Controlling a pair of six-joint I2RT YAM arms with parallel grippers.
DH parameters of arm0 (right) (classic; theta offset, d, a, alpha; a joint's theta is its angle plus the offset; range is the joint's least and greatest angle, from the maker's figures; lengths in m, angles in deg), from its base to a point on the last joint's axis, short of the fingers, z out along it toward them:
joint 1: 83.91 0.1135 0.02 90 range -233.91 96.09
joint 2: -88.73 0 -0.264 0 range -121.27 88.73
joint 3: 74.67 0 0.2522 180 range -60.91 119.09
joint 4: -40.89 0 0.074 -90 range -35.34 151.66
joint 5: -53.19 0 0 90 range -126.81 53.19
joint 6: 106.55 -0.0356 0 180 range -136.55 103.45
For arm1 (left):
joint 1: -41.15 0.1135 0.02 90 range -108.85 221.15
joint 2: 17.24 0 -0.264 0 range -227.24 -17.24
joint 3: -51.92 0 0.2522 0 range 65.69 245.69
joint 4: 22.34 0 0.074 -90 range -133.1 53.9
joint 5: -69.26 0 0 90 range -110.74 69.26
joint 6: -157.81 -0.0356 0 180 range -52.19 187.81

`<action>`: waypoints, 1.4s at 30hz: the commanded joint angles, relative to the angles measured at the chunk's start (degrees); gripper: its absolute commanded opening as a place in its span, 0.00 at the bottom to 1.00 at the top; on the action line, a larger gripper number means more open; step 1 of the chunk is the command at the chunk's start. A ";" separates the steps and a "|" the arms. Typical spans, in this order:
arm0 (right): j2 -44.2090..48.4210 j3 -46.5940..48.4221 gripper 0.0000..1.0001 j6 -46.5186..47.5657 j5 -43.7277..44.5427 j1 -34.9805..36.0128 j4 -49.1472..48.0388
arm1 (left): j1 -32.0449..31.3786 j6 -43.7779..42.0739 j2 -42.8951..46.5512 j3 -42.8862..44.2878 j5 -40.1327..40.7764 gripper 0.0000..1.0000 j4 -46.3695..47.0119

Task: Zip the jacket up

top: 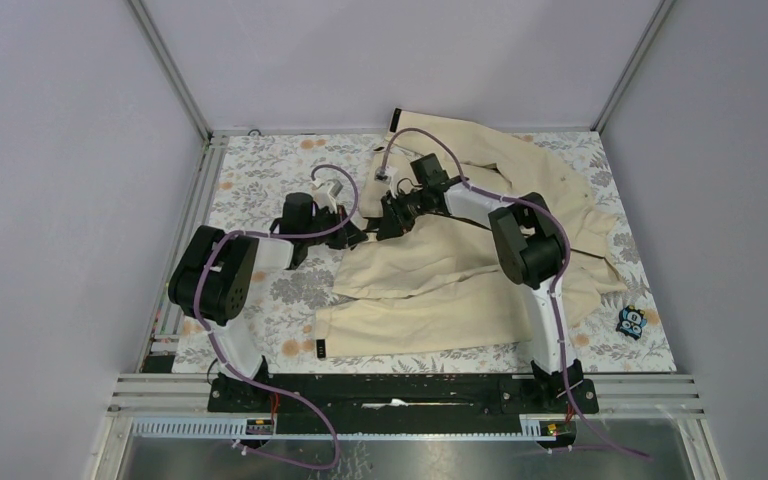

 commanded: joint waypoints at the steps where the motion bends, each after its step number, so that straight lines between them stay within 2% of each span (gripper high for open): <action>1: 9.36 -7.87 0.36 -6.60 5.52 -0.04 -11.37 | 0.28 4.79 1.13 0.18 4.32 0.00 1.46; 4: 12.38 -11.85 0.60 -12.87 14.57 -0.08 -18.17 | 0.28 6.08 -0.57 2.23 5.04 0.00 -3.53; 5: 12.82 -12.04 0.63 -14.01 16.13 -0.08 -18.94 | 0.28 6.42 -1.03 2.59 4.80 0.00 -4.43; 10: 15.38 -13.67 0.65 -20.01 26.44 0.93 -24.55 | 0.28 6.53 -1.58 3.21 4.61 0.00 -5.40; 14: 11.69 -10.09 0.64 -19.99 31.84 3.22 -25.40 | 0.28 6.81 -2.36 3.77 3.75 0.00 -6.51; 18: 5.33 -0.52 0.63 -16.15 35.65 4.38 -18.09 | 0.28 7.26 -3.13 4.59 3.89 0.00 -9.20; 26: 1.78 2.70 0.70 -2.82 33.46 5.12 -13.13 | 0.35 7.55 -4.23 4.64 3.15 0.00 -8.83; 32: -3.92 9.41 0.61 -0.24 30.81 5.50 -6.89 | 0.80 8.09 -3.99 3.36 1.94 0.00 -6.74; 37: -5.49 11.82 0.46 -0.28 31.51 5.65 -6.54 | 0.90 8.17 -3.70 2.78 1.31 0.00 -5.61; 42: -5.47 12.15 0.26 0.12 30.19 5.59 -6.57 | 0.90 8.25 -3.07 1.91 1.18 0.00 -4.53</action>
